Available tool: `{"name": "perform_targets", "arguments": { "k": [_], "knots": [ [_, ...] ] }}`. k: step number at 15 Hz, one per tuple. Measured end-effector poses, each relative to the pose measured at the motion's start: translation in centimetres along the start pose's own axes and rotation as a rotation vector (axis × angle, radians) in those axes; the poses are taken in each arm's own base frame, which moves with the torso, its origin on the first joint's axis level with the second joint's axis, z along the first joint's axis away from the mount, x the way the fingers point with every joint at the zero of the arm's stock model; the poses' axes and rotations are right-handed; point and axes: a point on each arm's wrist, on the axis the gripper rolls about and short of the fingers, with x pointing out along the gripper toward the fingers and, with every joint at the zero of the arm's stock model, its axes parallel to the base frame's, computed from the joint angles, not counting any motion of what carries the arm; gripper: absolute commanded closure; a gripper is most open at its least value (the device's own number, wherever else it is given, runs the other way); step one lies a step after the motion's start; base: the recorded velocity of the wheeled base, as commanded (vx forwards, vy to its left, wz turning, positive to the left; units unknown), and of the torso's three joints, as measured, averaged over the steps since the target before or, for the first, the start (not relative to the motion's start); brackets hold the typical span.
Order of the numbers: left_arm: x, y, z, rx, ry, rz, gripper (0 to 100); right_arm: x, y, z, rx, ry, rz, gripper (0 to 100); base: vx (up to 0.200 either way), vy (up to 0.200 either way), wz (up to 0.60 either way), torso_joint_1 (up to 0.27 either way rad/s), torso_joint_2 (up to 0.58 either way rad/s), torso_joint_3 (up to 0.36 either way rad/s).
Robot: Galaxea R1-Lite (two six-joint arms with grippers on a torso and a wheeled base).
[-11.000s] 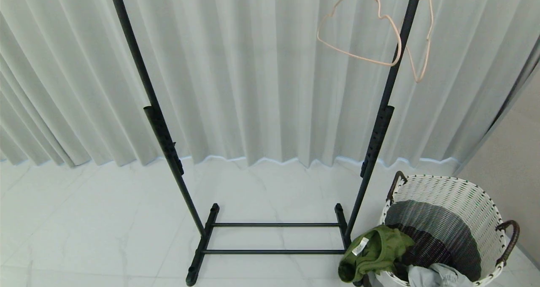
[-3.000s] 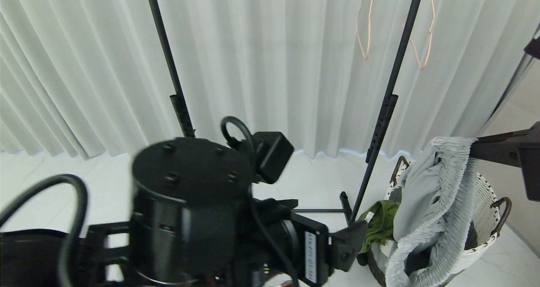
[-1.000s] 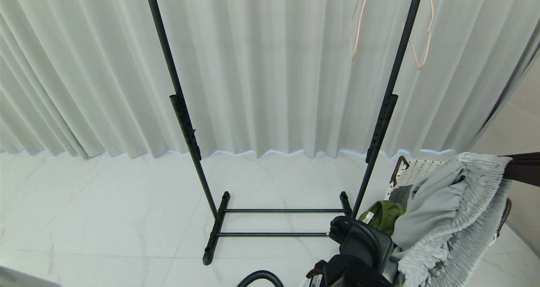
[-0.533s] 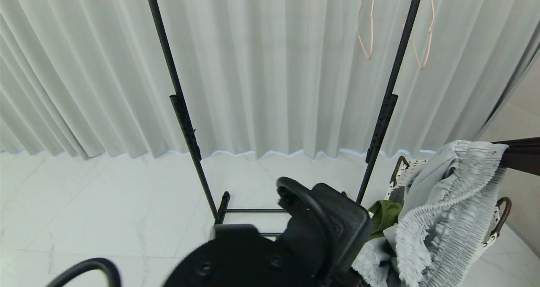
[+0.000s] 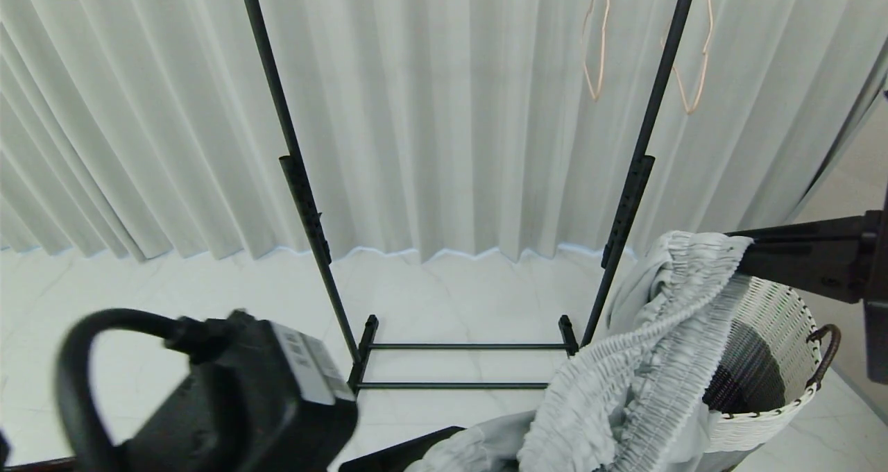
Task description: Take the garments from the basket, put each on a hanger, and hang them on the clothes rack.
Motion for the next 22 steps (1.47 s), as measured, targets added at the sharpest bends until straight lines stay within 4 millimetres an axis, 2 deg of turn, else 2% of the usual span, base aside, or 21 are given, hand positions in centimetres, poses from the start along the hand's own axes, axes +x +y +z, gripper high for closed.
{"name": "perform_targets", "arguments": {
  "k": [6, 9, 12, 16, 19, 22],
  "knots": [
    [-6.5, 2.5, 2.2, 0.076, -0.195, 0.062, 100, 2.8, 2.5, 1.5, -0.009, -0.075, 0.074, 100, 0.000, 0.000, 0.00, 0.000, 0.00, 0.000],
    [-10.0, 4.1, 3.9, 0.072, -0.260, 0.131, 100, 4.5, 3.3, 2.4, 0.011, -0.097, 0.079, 100, 0.000, 0.000, 0.00, 0.000, 0.00, 0.000],
    [-12.6, 5.5, 5.4, 0.051, -0.287, 0.214, 100, 5.7, 3.5, 3.8, 0.056, -0.125, 0.075, 100, 0.000, 0.000, 0.00, 0.000, 0.00, 0.000],
    [-13.0, 6.0, 7.3, 0.030, -0.317, 0.281, 100, 6.4, 2.2, 4.8, 0.114, -0.172, 0.017, 100, 0.000, 0.000, 0.00, 0.000, 0.00, 0.000],
    [-12.0, 5.8, 11.4, 0.010, -0.373, 0.296, 100, 6.0, 0.3, 5.8, 0.145, -0.212, -0.058, 100, 0.000, 0.000, 0.00, 0.000, 0.00, 0.000],
    [-8.8, 5.7, 15.5, -0.013, -0.385, 0.388, 100, 5.1, -2.0, 6.0, 0.174, -0.235, -0.145, 100, 0.000, 0.000, 0.00, 0.000, 0.00, 0.000]
  ]
}}
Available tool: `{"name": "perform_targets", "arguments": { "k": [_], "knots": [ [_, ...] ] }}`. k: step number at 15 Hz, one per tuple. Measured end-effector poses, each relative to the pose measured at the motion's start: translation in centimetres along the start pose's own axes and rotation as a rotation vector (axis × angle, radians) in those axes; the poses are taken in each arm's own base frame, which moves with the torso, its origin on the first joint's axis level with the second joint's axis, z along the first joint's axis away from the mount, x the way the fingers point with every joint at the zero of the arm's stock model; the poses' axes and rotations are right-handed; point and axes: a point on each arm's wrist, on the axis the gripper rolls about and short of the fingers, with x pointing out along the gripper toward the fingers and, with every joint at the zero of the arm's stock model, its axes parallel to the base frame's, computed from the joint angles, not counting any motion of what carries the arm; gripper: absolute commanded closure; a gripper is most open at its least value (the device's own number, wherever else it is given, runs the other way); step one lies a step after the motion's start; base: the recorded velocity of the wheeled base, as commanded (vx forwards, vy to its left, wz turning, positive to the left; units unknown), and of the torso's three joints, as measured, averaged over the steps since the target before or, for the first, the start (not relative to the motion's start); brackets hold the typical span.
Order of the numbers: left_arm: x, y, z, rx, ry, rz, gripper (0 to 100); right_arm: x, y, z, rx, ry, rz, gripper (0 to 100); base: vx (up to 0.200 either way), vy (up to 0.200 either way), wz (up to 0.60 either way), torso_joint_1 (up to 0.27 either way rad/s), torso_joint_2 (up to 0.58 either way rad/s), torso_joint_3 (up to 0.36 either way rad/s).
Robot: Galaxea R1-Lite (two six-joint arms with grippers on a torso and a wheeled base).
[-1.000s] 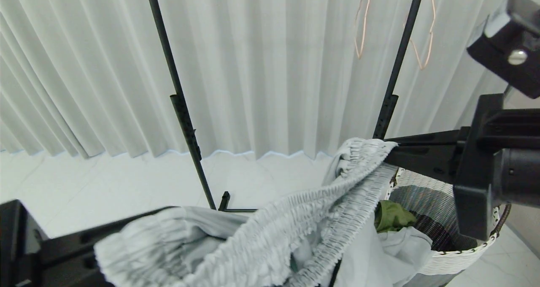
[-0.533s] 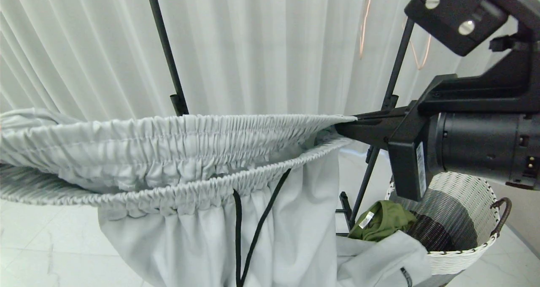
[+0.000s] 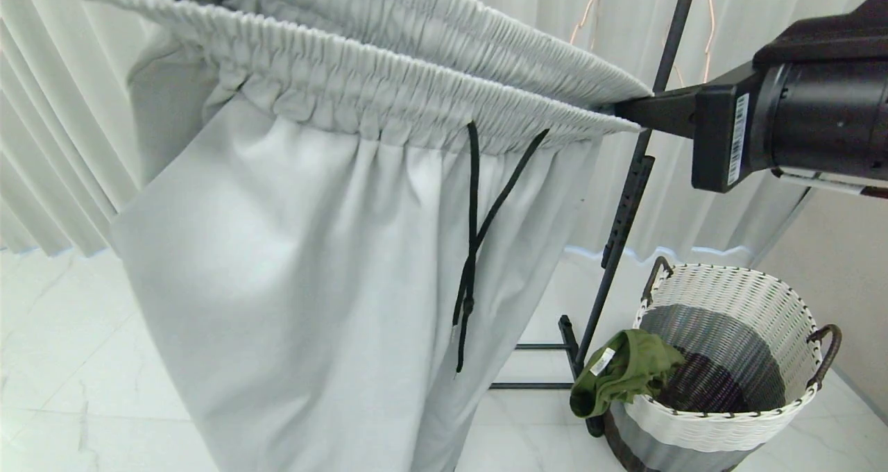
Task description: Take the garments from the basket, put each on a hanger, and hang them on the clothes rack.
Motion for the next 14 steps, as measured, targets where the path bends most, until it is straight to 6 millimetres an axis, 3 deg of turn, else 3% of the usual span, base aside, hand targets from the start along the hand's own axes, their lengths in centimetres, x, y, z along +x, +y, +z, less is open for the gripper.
{"name": "perform_targets", "arguments": {
  "k": [2, 5, 8, 14],
  "knots": [
    [2.3, -0.8, 0.3, 0.017, 0.021, 0.107, 100, -0.2, -1.6, 0.5, 0.010, -0.021, -0.062, 100, 0.000, 0.000, 0.00, 0.000, 0.00, 0.000],
    [4.1, -1.2, -0.5, 0.154, 0.069, 0.137, 100, -1.1, -3.1, 1.8, 0.023, -0.067, -0.118, 100, 0.000, 0.000, 0.00, 0.000, 0.00, 0.000],
    [4.9, -1.0, -1.9, 0.237, 0.123, 0.163, 100, -2.3, -3.6, 2.3, 0.015, -0.086, -0.128, 100, 0.000, 0.000, 0.00, 0.000, 0.00, 0.000],
    [5.6, -1.1, -1.4, 0.227, 0.104, 0.173, 100, -5.3, -4.0, 2.9, -0.002, -0.130, -0.119, 100, 0.000, 0.000, 0.00, 0.000, 0.00, 0.000]
  ]
}}
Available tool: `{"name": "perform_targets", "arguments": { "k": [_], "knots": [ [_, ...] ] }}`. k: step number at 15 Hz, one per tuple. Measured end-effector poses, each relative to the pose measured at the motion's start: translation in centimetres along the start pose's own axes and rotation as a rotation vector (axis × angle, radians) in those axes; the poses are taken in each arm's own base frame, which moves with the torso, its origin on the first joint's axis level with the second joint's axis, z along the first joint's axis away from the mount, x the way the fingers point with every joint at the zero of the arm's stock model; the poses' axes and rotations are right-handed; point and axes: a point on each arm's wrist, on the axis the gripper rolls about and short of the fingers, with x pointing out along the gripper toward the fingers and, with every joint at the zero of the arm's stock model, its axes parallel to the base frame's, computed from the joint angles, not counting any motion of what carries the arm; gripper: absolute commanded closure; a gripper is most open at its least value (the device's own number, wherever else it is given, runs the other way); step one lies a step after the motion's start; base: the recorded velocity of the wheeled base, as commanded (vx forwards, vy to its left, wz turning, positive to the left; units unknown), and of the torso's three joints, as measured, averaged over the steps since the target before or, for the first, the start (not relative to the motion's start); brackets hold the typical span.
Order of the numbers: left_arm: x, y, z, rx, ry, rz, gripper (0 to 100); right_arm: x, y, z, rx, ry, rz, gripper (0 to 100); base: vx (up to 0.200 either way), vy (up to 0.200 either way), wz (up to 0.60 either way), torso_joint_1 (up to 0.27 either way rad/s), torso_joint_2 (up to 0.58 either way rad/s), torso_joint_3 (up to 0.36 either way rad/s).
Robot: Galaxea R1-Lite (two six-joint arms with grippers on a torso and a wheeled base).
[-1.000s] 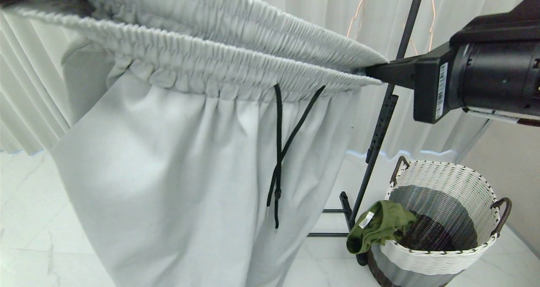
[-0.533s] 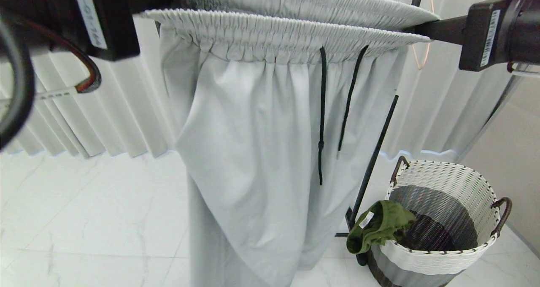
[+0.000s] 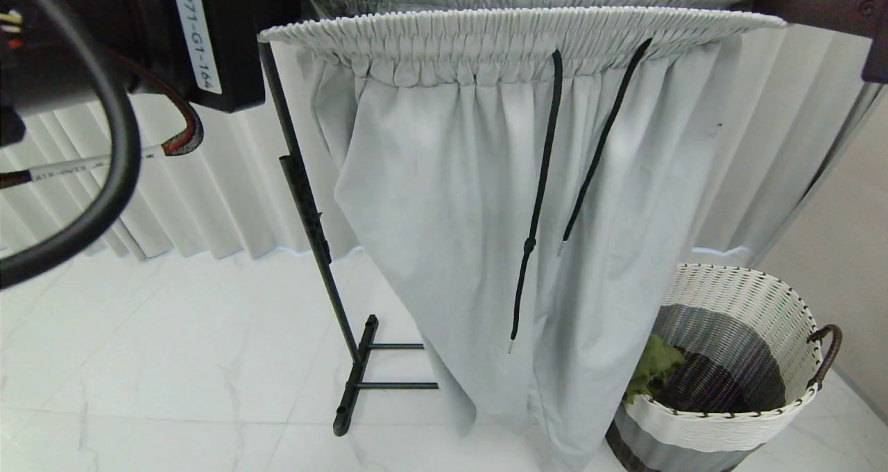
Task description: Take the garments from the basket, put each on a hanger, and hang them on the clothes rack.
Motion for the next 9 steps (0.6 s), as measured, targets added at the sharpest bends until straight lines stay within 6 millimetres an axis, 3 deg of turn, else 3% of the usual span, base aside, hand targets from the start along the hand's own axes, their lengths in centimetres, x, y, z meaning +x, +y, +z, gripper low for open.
{"name": "perform_targets", "arguments": {
  "k": [4, 9],
  "knots": [
    [0.3, 0.1, 1.2, -0.021, -0.031, 0.010, 100, -3.2, -0.8, -0.3, -0.021, 0.069, 0.023, 100, 0.000, 0.000, 0.00, 0.000, 0.00, 0.000],
    [1.1, -0.3, 1.4, -0.023, -0.027, 0.014, 100, -7.0, 0.2, -1.2, -0.032, 0.087, 0.249, 100, 0.000, 0.000, 0.00, 0.000, 0.00, 0.000]
  ]
}}
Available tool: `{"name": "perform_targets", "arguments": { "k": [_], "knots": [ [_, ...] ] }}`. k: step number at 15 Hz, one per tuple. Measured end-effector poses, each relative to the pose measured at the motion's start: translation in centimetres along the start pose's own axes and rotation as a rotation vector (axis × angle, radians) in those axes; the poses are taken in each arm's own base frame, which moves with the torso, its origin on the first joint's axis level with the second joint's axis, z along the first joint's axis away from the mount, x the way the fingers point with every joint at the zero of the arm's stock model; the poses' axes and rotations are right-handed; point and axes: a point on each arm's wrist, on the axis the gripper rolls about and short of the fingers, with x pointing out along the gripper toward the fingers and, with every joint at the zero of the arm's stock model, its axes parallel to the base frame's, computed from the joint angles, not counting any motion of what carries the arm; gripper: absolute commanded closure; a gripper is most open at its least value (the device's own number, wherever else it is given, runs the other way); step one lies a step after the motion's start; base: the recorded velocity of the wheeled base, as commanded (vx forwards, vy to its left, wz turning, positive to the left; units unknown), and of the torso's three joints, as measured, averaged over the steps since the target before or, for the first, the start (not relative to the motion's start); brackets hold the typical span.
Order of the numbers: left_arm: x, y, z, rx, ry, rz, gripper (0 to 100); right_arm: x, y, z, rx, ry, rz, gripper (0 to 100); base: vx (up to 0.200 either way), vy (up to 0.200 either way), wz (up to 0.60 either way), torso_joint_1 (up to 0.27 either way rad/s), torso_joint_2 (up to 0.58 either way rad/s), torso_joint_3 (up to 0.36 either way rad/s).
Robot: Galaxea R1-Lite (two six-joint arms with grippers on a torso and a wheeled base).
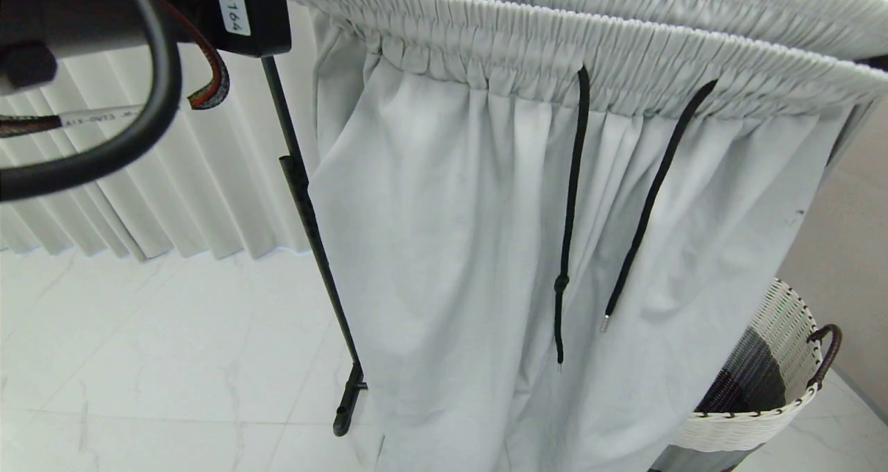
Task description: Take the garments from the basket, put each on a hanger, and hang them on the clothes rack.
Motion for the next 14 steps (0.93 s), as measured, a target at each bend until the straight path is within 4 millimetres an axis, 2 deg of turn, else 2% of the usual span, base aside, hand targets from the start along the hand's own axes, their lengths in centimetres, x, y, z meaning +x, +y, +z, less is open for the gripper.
{"name": "perform_targets", "arguments": {
  "k": [2, 5, 11, 14],
  "knots": [
    [0.1, -0.1, -0.1, 0.006, 0.010, -0.001, 100, -0.3, 1.2, -0.7, -0.020, 0.012, 0.109, 100, 0.000, 0.000, 0.00, 0.000, 0.00, 0.000],
    [-0.3, 0.0, -0.6, 0.033, 0.053, -0.012, 100, -0.1, 1.9, -1.5, -0.041, 0.040, 0.145, 100, 0.000, 0.000, 0.00, 0.000, 0.00, 0.000],
    [-4.4, 2.5, -2.4, 0.064, 0.263, -0.056, 100, 1.1, 0.5, -1.6, -0.031, 0.076, -0.071, 100, 0.000, 0.000, 0.00, 0.000, 0.00, 0.000],
    [-6.6, 4.0, -2.6, 0.044, 0.284, -0.060, 100, 2.7, -0.1, -0.7, 0.002, -0.003, -0.147, 100, 0.000, 0.000, 0.00, 0.000, 0.00, 0.000]
  ]
}}
